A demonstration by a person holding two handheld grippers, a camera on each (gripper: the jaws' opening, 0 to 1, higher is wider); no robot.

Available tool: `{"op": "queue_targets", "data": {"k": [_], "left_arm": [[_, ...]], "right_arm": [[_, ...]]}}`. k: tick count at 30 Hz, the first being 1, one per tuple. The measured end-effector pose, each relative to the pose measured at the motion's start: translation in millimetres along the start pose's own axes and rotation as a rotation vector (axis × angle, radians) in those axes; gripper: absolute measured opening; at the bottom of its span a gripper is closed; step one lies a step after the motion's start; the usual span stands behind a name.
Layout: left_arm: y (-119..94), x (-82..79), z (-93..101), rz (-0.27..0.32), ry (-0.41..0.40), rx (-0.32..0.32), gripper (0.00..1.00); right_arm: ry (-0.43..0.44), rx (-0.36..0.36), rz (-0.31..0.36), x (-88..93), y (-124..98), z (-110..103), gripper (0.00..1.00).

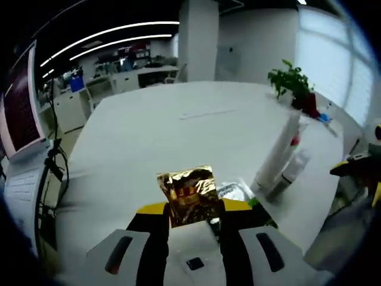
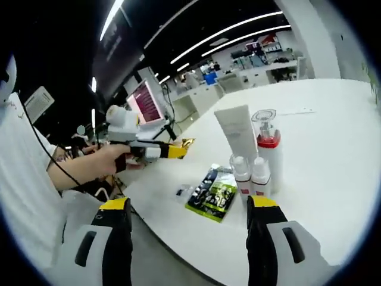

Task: Arrange the skincare products in the storage area until every visible bottle or jar stands upright without overlapping.

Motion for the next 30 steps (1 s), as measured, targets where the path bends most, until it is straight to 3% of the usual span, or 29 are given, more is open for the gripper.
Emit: {"op": "queue_targets", "data": {"k": [4,7,8,11,27,30], "left_arm": [[-21.2,-1.8,16.4,0.028,0.043,0.024,0.28],[-31.2,-3.5,27.0,0.041,0.09,0.041,0.28],[-34.9,-4.5,27.5,0.043,0.139,0.032,0.28],[-44.5,-7.7,32.9,0.054,0.164,0.044,0.28],[-90.1,-20.9,71.6,0.142,0.247,0.066,0.28],[-100.2,-22.9,78.4,0.16,0.257,0.069,0.28]], "right_arm": [[0.024,-0.026,0.07,-21.9,8.9,-9.5,0.71],[0.053,-0.047,0.099,-30.0,14.5,-13.9,0.66],[0.066,-0.061,0.11,-32.6,17.2,-16.4,0.62],[0.095,-0.088,0.129,-37.8,24.4,-20.9,0.54],[0.256,-0.198,0.143,-45.2,57.8,-38.4,0.36],[0.271,-0.224,0.138,-44.8,62.3,-43.7,0.28]]}}
Point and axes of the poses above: the point that each gripper's makers call its tool centre point, and the gripper's own axes: y roughly forward along the fingers, z roughly to its right, x roughly out of its underside, the point moved 4 cm from there along -y, roughly backward along the fingers, and after that the axes turned 1 degree about x, right-handed, at the moved point
